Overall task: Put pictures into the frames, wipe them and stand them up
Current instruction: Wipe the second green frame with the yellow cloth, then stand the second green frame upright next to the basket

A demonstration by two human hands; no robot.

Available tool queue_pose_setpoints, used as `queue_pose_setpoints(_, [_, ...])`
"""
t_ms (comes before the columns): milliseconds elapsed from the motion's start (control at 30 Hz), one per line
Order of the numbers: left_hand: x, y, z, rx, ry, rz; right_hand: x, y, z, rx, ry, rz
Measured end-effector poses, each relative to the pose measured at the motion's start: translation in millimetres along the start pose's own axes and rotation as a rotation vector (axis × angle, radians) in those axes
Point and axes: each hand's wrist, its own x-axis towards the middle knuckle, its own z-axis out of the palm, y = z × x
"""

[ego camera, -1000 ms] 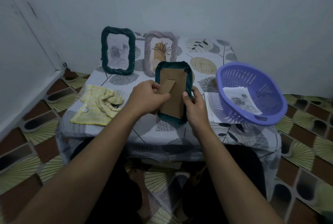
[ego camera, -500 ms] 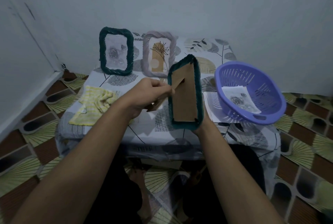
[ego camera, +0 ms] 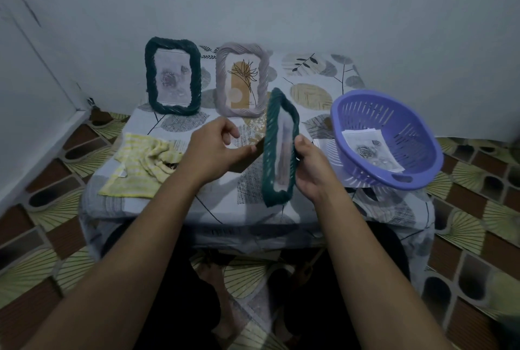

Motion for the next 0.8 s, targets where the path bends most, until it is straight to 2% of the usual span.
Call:
queue_pose_setpoints(100, [3.0,1.2,10.9,0.046,-0.011,0.021,5.3,-0.2,-2.4,-0.037,0.055,-0.046])
queue_pose_setpoints(233, [12.8,-8.8,26.0,-0.220,-0.082,-0.138,10.6,-6.0,-4.3,-0.136,0.128,-0.139])
queue_pose_setpoints(367, [28.3,-11.4,36.5,-0.377,-0.155,-0.218,15.1,-11.7,-2.6,-0.217,0.127,-0.267])
queue_pose_setpoints(500, [55.7,-14.1,41.8,-0.829,-0.224,-0.398,23.9,-18.5,-2.2,-0.280,0.152,-0.379])
queue_pose_setpoints(567, [70.3,-14.5,46.1,-0.941,-0.266,-0.380,29.1,-24.0,-1.3,-0.314,0.158,-0.396])
queue_pose_setpoints(700, [98.9,0.6,58.1,-0.946,-0.165,-0.351,42.0,-35.4,0.8,-0.442,0.207,-0.455])
queue_pose_setpoints(800, [118.3,12.7,69.4,-0.974,-0.126,-0.328,52.9,-48.5,0.0,-0.666,0.275,-0.518])
